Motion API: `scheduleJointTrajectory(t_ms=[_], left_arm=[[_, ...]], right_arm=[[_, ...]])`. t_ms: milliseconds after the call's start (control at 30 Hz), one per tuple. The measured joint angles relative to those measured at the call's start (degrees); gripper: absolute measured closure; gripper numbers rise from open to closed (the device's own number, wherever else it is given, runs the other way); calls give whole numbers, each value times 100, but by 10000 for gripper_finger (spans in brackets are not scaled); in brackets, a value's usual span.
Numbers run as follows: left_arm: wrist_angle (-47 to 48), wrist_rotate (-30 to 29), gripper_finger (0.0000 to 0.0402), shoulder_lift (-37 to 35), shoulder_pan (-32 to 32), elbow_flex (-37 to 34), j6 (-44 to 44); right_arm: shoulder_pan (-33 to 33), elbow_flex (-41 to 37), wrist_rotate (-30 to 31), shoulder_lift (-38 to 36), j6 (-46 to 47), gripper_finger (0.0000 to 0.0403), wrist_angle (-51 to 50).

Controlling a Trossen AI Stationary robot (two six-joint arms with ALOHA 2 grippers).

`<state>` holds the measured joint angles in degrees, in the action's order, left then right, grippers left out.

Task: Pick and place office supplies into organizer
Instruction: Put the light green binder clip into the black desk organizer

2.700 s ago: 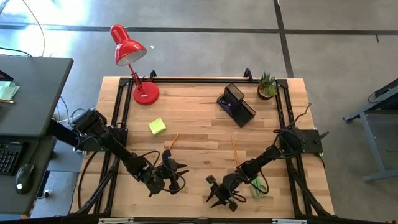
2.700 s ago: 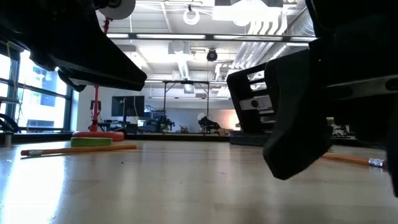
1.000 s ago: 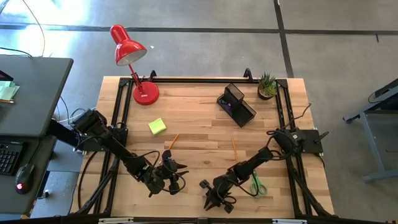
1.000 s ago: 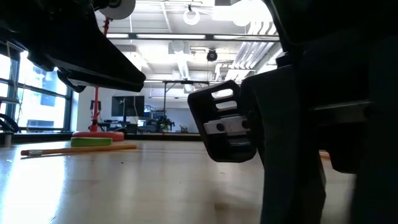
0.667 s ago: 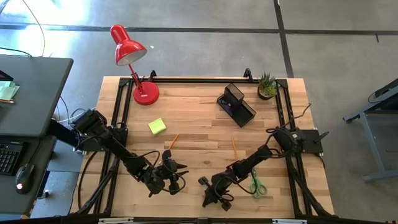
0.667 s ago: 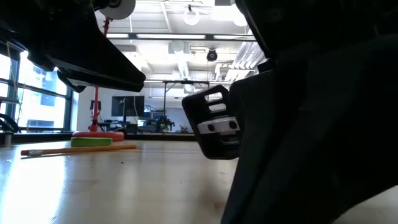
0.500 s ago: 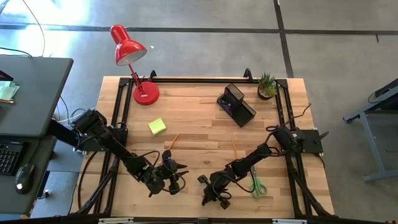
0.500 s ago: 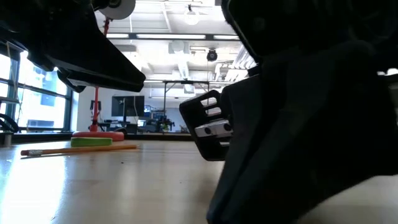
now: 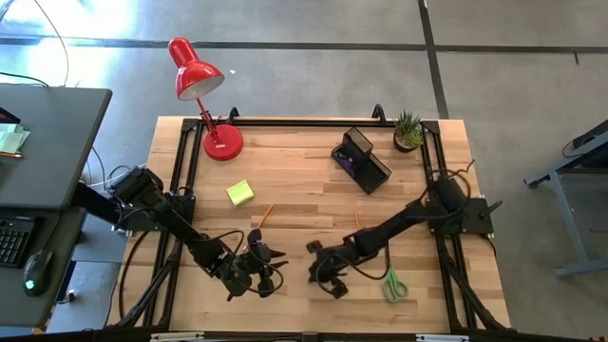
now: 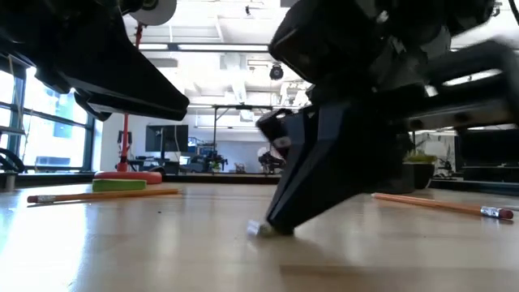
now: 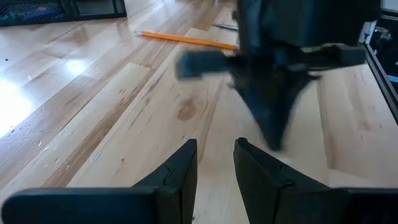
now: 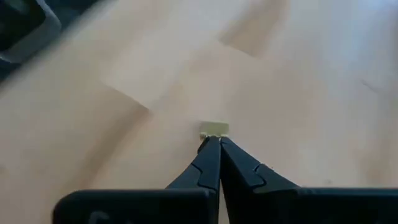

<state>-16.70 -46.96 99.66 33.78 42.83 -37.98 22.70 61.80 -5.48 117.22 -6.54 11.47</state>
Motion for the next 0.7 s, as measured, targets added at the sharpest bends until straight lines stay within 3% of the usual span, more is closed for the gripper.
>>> scheduleJointTrajectory(t_ms=[233, 500, 700], left_arm=[[19, 87, 309, 0, 4, -2, -2], [19, 107, 309, 0, 4, -2, 0], [19, 108, 309, 0, 2, -2, 0]], right_arm=[[-146, -4, 1033, -444, 49, 402, -1167], [-153, -2, 1321, -555, 55, 402, -1400], [-149, 0, 1856, -1146, 154, 401, -1882]])
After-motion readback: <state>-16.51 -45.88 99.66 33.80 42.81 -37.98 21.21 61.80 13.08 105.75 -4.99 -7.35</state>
